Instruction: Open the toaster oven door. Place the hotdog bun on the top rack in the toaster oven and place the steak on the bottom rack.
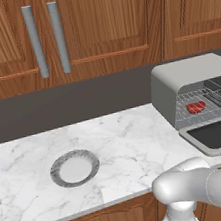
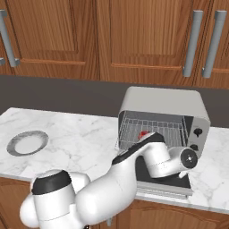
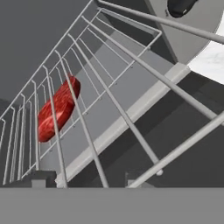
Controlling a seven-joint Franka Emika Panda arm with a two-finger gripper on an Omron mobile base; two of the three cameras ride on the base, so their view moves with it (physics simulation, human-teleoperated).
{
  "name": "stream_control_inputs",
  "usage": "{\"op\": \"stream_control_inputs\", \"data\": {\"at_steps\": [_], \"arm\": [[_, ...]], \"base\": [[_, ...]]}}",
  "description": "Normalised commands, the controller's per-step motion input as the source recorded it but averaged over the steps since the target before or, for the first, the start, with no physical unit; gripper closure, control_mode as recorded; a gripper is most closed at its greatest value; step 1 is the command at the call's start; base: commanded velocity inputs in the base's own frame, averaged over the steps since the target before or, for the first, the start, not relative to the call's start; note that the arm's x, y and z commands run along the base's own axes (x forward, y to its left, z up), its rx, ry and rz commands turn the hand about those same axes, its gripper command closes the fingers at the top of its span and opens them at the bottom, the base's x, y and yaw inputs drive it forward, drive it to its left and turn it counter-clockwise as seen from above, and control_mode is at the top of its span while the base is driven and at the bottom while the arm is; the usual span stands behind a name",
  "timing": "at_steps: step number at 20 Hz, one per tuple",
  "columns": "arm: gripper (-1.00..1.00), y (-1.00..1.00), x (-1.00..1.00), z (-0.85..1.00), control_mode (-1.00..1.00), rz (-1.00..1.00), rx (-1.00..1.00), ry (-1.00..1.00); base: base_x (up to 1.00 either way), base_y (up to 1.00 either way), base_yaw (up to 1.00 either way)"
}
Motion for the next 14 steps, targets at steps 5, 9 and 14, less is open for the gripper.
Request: {"op": "stream_control_inputs", "data": {"at_steps": [5,9,14], "arm": [[1.0,0.04,-0.44,-0.25,-1.0,0.0,0.0,0.09],[1.0,0.03,-0.36,-0.18,-1.0,0.0,0.0,0.04],[1.0,0.0,-0.09,0.29,-1.0,0.0,0.0,0.0]], "base": [[0.0,0.0,0.0],[0.0,0.0,0.0],[0.0,0.0,0.0]]}}
